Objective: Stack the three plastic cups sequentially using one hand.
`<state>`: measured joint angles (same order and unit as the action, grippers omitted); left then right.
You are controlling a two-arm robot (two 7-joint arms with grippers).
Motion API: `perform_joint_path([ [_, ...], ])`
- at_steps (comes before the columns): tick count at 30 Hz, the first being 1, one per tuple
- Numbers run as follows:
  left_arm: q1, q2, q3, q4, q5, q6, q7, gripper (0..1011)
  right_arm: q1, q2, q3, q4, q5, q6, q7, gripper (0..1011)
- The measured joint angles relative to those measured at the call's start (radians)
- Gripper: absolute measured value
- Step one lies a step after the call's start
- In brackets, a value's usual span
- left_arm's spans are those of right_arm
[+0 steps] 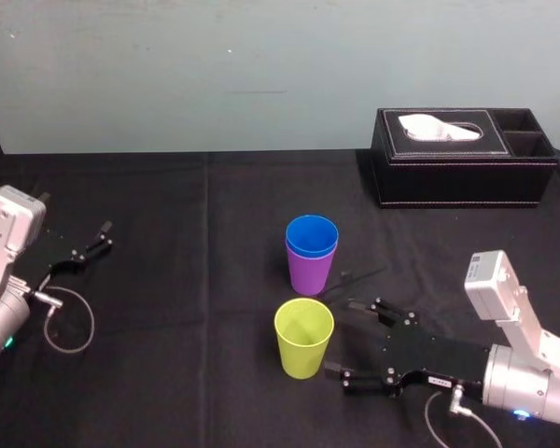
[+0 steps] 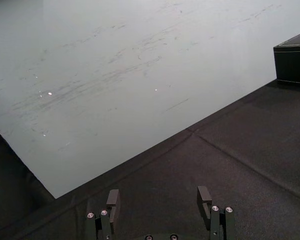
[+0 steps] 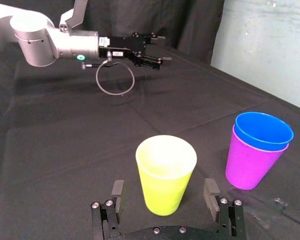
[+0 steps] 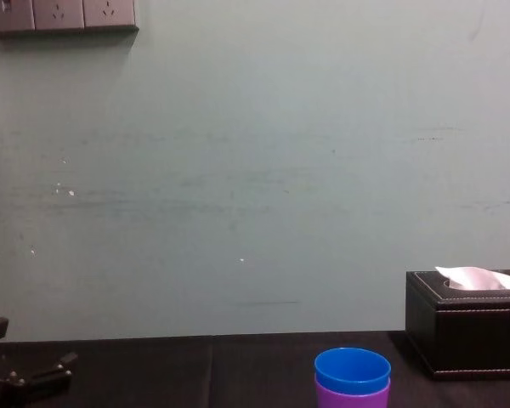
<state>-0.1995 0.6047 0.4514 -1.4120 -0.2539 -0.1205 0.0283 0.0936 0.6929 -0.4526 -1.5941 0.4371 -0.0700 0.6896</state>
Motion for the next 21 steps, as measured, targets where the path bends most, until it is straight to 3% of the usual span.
perform_joint_path([
  [21,0.0,0.0,0.0,0.0,0.0,0.0,0.0,1010,0.058,-0.05,-0.042,0.087,-0.023,0.017,-0.004,1003],
])
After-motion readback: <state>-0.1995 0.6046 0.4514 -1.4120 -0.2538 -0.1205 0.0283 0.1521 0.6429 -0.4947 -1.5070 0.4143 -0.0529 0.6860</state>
